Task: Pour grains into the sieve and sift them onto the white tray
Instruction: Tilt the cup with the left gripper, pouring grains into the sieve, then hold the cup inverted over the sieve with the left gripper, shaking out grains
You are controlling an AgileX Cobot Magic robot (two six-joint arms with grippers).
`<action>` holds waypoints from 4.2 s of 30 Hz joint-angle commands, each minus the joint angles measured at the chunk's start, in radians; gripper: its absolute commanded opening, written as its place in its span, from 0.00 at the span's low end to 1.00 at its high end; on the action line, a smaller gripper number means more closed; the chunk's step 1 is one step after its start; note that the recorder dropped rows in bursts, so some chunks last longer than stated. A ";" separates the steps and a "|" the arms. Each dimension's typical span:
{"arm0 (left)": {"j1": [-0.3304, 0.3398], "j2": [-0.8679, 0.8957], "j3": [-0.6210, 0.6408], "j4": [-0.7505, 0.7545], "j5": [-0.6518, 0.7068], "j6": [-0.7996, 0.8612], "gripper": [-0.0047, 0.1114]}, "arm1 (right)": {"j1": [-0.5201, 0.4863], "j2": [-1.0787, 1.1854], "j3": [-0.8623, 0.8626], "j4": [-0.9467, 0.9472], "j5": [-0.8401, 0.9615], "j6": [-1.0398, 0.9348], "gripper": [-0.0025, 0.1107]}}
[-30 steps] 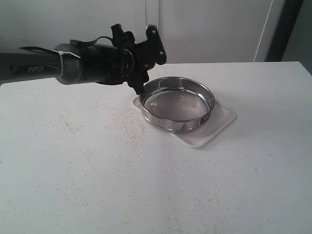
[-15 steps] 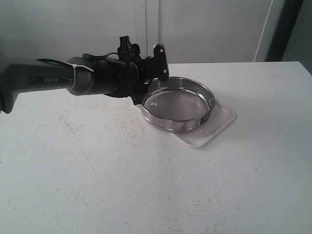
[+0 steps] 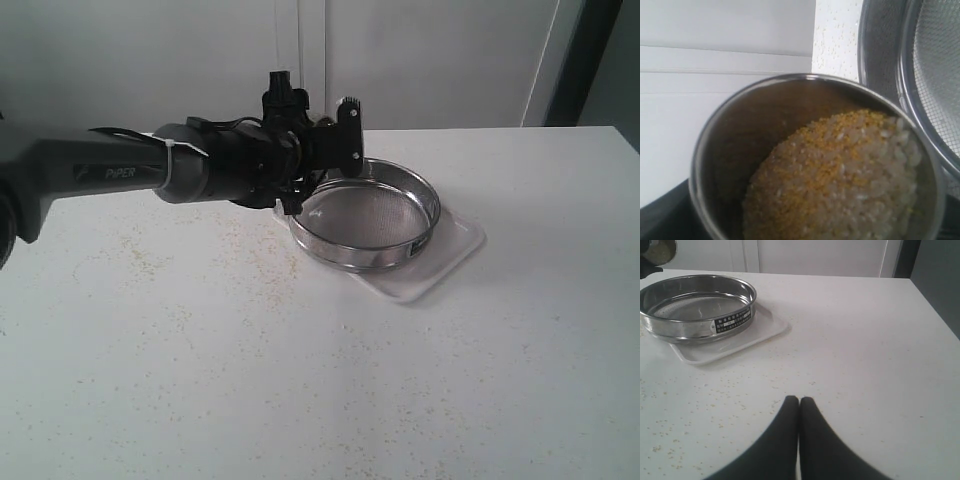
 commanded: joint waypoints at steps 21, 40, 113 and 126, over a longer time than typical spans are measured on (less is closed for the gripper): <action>-0.082 0.033 -0.035 0.025 0.130 0.286 0.04 | -0.007 -0.004 0.005 -0.003 -0.014 -0.003 0.02; -0.106 0.033 -0.120 0.025 0.161 0.450 0.04 | -0.007 -0.004 0.005 -0.003 -0.014 -0.003 0.02; -0.178 0.186 -0.256 0.025 0.397 0.781 0.04 | -0.007 -0.004 0.005 -0.003 -0.014 -0.003 0.02; -0.165 0.188 -0.256 0.025 0.464 0.776 0.04 | -0.007 -0.004 0.005 -0.003 -0.014 -0.003 0.02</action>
